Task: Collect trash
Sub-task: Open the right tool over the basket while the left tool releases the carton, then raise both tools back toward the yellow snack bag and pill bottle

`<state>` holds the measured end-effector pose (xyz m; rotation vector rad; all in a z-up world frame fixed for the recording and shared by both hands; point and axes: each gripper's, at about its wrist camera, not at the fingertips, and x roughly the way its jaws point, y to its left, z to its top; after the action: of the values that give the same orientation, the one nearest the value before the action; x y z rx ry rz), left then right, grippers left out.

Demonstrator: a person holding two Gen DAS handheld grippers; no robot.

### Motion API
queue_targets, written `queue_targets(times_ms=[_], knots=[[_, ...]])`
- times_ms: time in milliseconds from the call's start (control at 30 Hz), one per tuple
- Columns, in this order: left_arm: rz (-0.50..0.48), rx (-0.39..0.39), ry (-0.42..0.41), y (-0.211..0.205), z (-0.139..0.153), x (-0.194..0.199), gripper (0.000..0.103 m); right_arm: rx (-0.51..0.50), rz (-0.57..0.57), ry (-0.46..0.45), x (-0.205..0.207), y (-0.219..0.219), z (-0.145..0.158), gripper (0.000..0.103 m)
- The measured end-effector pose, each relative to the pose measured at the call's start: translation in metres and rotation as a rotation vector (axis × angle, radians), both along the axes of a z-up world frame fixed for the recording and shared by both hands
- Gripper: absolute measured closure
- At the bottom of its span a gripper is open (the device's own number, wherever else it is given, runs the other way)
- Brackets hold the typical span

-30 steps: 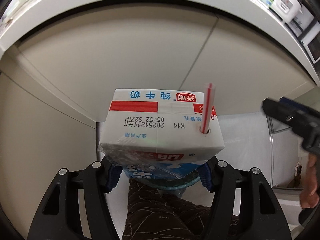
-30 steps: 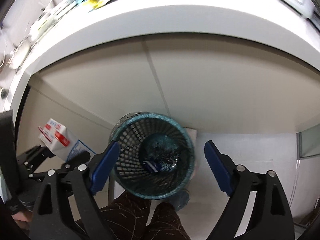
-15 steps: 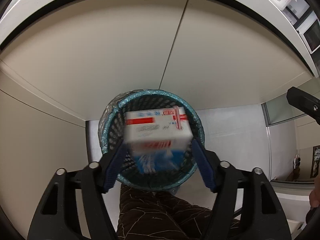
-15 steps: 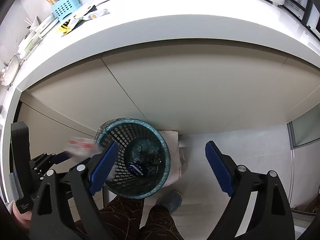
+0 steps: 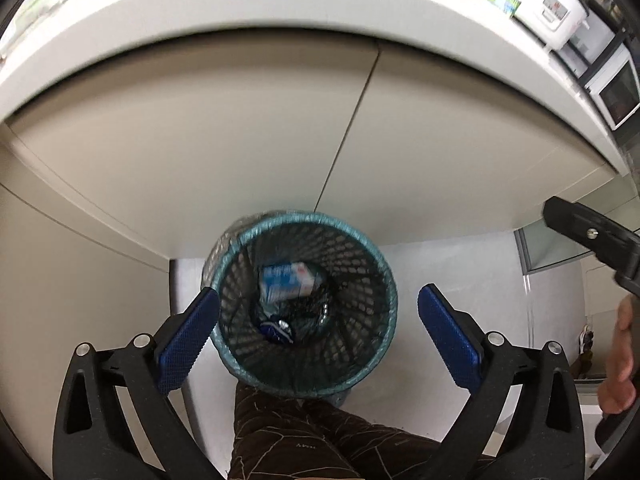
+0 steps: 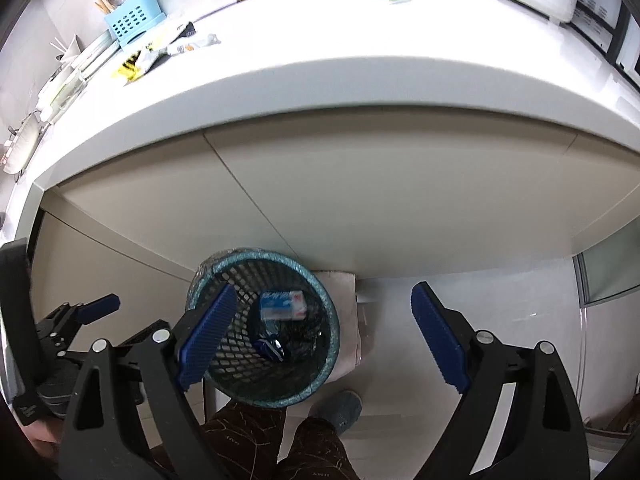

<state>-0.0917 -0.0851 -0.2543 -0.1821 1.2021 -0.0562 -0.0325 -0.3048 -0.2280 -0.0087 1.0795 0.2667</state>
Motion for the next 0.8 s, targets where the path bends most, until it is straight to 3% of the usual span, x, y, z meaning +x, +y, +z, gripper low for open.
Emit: queue_targets(times_ms=[467, 800], knots=[[0.033, 0.001, -0.186, 0.014, 0.105, 0.016, 0.006, 0.020, -0.017, -0.157, 0.025, -0.008, 0.073, 0.008], [0.055, -0.001, -0.268, 0.021, 0.159, 0.046, 0.006, 0.023, -0.037, -0.242, 0.052, -0.018, 0.122, 0.008]])
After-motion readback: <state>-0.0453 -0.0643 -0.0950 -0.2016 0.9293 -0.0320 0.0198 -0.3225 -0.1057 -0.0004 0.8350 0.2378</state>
